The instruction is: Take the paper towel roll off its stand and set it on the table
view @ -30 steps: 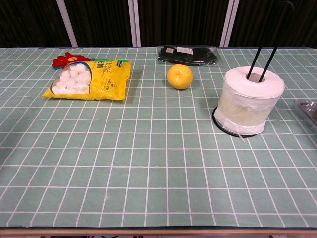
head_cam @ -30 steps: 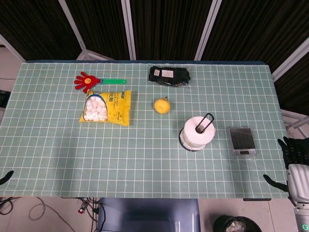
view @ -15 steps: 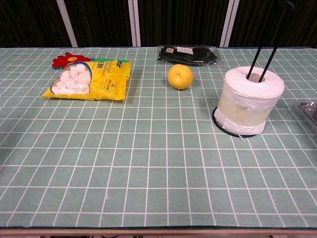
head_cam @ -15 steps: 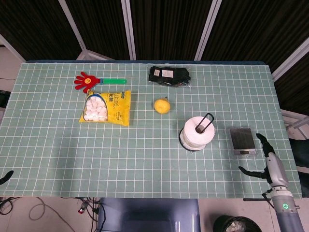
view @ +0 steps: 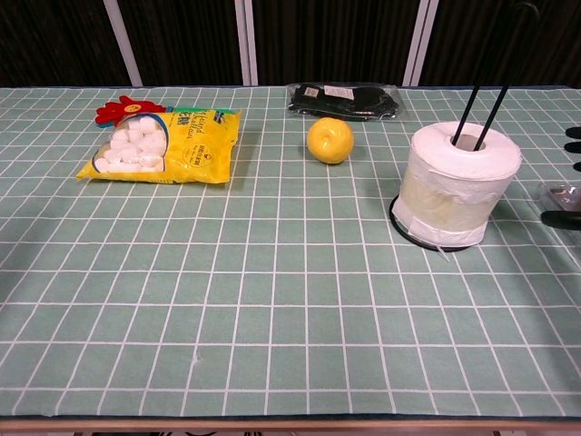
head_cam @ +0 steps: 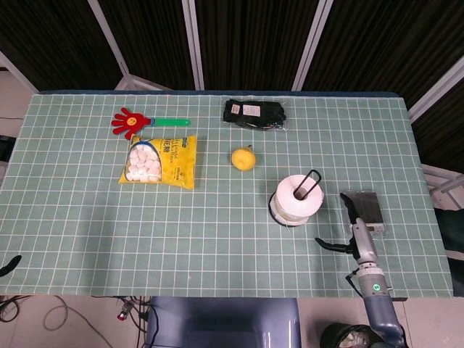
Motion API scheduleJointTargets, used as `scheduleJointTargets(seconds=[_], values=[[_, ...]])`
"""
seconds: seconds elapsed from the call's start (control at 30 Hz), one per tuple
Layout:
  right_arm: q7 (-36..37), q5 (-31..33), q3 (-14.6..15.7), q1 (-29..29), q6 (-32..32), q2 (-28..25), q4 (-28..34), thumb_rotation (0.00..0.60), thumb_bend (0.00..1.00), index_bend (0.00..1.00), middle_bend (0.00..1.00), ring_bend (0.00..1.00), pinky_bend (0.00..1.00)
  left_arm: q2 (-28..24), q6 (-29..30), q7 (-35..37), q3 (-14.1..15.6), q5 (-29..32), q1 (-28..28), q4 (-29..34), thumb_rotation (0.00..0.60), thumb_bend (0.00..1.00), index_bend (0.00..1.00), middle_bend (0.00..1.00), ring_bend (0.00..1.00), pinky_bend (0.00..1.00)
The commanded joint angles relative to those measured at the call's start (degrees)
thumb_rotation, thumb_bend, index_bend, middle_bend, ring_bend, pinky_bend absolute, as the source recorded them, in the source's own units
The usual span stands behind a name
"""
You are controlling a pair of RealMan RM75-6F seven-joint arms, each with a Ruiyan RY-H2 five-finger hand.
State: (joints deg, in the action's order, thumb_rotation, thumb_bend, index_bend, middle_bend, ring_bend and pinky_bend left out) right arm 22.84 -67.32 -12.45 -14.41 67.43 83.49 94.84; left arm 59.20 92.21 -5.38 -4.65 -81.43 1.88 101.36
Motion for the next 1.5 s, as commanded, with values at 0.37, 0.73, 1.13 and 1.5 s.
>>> scheduleJointTargets(seconds=[0.37, 0.73, 1.13, 1.5], values=[[-4.84, 6.53, -4.16, -4.0, -0.72, 10.71, -6.12, 0.6, 0.0, 0.0, 0.0, 0.0, 0.0, -0.16, 0.06, 0.52, -0.1, 0.05, 0.06, -0.19, 0.6, 0.12, 0.14, 0.0, 0.0, 0.0], [-7.95, 9.9, -7.8, -7.45, -1.36, 17.01, -12.77, 0.6, 0.0, 0.0, 0.0, 0.0, 0.0, -0.16, 0.07, 0.48, -0.22, 0.34, 0.08, -0.19, 0.6, 0.12, 0.14, 0.0, 0.0, 0.0], [-8.79, 12.85, -9.4, -9.44, -4.11, 20.51, -15.51, 0.6, 0.0, 0.0, 0.0, 0.0, 0.0, -0.4, 0.13, 0.91, -0.29, 0.44, 0.16, -0.21, 0.6, 0.12, 0.14, 0.0, 0.0, 0.0], [-9.2, 16.1, -13.05, -11.03, -4.12, 23.11, -18.19, 0.6, 0.0, 0.07, 0.05, 0.05, 0.0, -0.4, 0.11, 0.77, -0.27, 0.48, 0.17, -0.2, 0.6, 0.12, 0.14, 0.0, 0.0, 0.0]])
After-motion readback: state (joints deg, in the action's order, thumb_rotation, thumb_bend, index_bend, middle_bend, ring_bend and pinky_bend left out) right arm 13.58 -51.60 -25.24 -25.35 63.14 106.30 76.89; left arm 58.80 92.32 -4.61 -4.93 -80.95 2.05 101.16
